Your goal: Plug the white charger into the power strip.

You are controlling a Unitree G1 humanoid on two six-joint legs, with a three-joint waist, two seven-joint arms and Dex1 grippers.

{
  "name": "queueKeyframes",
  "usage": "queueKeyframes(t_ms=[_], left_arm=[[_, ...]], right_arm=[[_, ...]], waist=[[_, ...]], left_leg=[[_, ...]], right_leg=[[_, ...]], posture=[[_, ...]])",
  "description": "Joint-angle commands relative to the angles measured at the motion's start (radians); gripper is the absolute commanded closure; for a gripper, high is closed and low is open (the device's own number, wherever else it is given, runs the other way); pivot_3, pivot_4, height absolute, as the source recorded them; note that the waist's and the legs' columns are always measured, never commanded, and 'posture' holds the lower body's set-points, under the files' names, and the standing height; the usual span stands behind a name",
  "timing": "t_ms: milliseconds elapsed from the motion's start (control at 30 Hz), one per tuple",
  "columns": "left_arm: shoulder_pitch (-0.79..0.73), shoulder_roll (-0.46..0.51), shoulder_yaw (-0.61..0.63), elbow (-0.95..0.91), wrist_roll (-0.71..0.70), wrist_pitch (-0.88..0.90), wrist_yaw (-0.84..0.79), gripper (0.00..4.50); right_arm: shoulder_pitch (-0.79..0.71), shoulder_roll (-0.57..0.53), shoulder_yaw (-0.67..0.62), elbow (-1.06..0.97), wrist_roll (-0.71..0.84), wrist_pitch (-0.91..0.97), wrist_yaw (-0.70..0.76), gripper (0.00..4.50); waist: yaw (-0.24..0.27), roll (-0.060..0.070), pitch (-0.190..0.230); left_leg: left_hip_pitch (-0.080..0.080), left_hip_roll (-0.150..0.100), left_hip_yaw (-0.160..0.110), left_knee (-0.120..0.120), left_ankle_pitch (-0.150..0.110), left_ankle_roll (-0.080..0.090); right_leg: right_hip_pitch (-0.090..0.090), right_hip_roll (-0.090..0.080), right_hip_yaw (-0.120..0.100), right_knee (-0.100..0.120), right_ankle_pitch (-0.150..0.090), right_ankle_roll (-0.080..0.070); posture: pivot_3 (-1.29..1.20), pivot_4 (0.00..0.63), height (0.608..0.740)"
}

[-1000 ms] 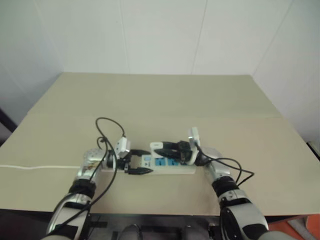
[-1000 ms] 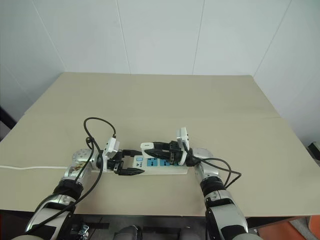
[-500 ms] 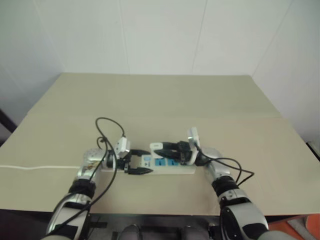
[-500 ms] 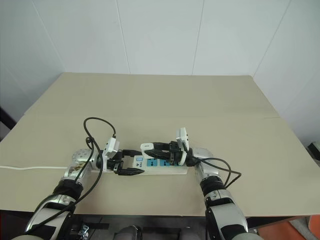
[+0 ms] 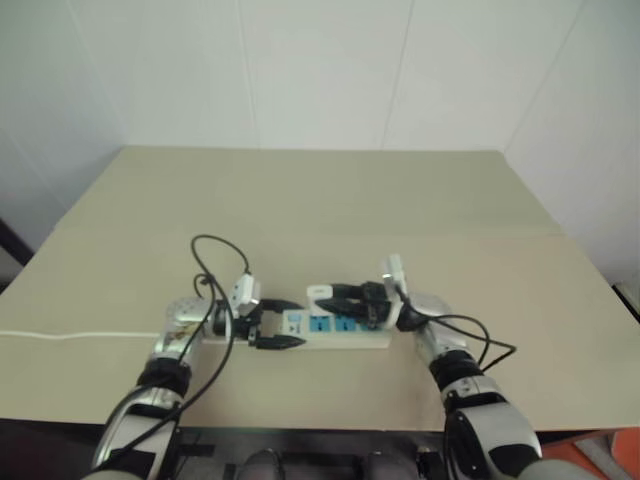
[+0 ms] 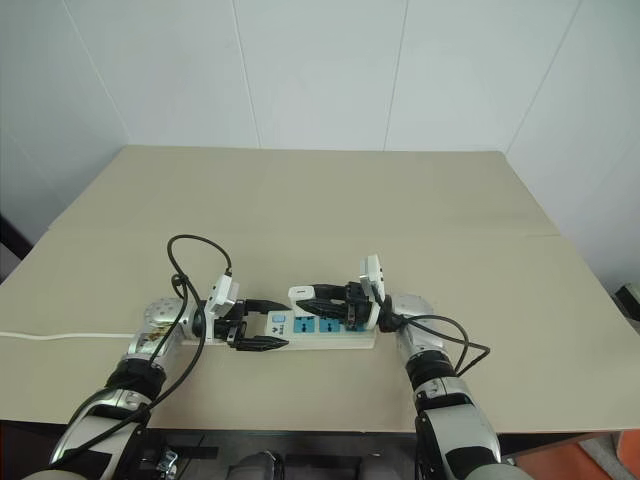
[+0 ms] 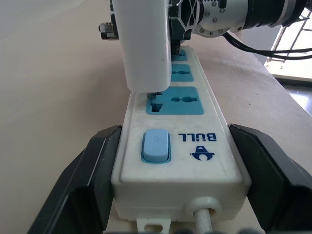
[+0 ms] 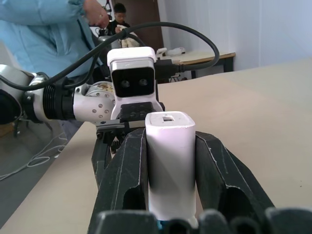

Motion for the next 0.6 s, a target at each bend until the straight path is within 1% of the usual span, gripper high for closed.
queueKeyframes(t_ms=[33, 333, 600], left_arm=[[-0.010, 0.011, -0.004, -0.020, -0.002, 0.003, -0.014, 1.25], [-0.005, 0.012, -0.003, -0.027, -0.005, 0.006, -0.012, 1.25], [0.001, 0.015, -0.002, -0.031, -0.006, 0.007, -0.010, 1.25]], right_arm=[[0.020, 0.014, 0.009, -0.016, -0.006, 0.015, 0.002, 3.39], [0.027, 0.041, 0.021, -0.042, -0.011, 0.023, -0.011, 3.39], [0.019, 0.018, 0.004, 0.001, -0.021, 0.010, -0.019, 3.39]], waist=[[0.000, 0.000, 0.000], [-0.002, 0.000, 0.000], [-0.002, 0.000, 0.000]], left_leg=[[0.000, 0.000, 0.000, 0.000, 0.000, 0.000], [0.000, 0.000, 0.000, 0.000, 0.000, 0.000], [0.001, 0.000, 0.000, 0.000, 0.000, 0.000]], right_leg=[[0.000, 0.000, 0.000, 0.000, 0.000, 0.000], [0.000, 0.000, 0.000, 0.000, 0.000, 0.000], [0.000, 0.000, 0.000, 0.000, 0.000, 0.000]], posture=[[0.00, 0.150, 0.740], [0.00, 0.150, 0.740], [0.00, 0.150, 0.740]])
